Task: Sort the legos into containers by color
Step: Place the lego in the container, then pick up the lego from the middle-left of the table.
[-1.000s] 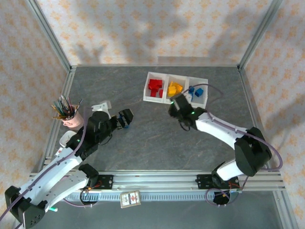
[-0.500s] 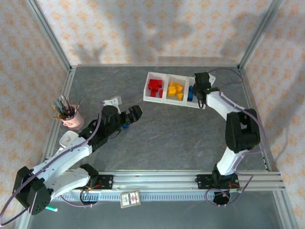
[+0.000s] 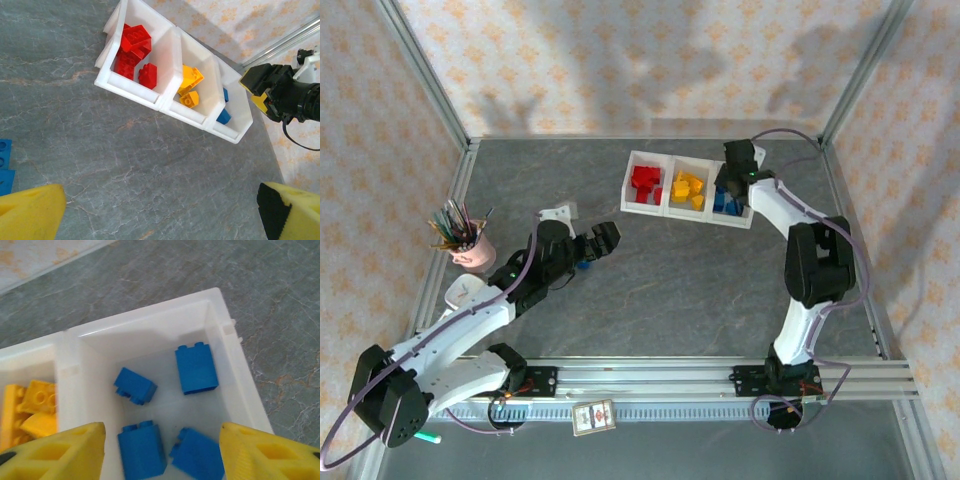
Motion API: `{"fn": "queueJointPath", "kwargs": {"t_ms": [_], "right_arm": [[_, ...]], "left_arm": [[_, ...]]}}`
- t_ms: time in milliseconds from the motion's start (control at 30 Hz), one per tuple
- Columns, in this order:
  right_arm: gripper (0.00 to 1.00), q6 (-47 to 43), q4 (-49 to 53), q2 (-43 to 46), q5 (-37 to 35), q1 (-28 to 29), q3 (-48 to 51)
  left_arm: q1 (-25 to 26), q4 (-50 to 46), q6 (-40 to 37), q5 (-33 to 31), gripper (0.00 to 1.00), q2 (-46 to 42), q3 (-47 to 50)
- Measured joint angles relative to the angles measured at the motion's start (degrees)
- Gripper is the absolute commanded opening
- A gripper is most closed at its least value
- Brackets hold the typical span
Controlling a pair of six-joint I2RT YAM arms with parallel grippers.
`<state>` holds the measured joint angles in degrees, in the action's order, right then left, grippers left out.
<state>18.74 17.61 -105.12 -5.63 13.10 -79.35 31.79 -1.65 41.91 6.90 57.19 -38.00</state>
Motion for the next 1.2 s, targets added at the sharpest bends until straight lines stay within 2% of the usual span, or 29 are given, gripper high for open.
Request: {"fn": "queueJointPath", "kwargs": {"t_ms": [100, 300, 567, 733, 900, 1200], "right_arm": [[0.67, 0.09, 0.72, 4.20, 0.04, 3.54, 1.66], [0.73, 2.03, 0.92, 12.57, 0.85, 14.36, 6.80], [0.79, 7.30, 1.18, 12.72, -0.26, 30.73, 9.22], [0.83, 10.56, 0.76, 6.51, -0.31, 39.60, 6.88], [0.85, 12.33, 0.37, -2.71, 0.76, 45.33, 1.09], [0.87, 13.00, 0.59, -15.58, 3.02, 47.89, -11.43]], "left_arm": [[0.00, -0.11, 0.00, -0.48, 0.99, -2.03, 0.20], [-0.02, -2.80, 0.04, -3.76, 0.99, -9.84, 1.77], [-0.07, -12.50, 0.81, -9.27, 0.99, -20.98, 3.37], [-0.07, -18.99, 2.32, -12.92, 0.99, -27.28, 4.00], [-0.07, -24.35, 3.72, -15.93, 0.99, -31.04, 4.02], [-0.07, -29.49, 5.22, -19.37, 0.99, -33.59, 4.02]]}}
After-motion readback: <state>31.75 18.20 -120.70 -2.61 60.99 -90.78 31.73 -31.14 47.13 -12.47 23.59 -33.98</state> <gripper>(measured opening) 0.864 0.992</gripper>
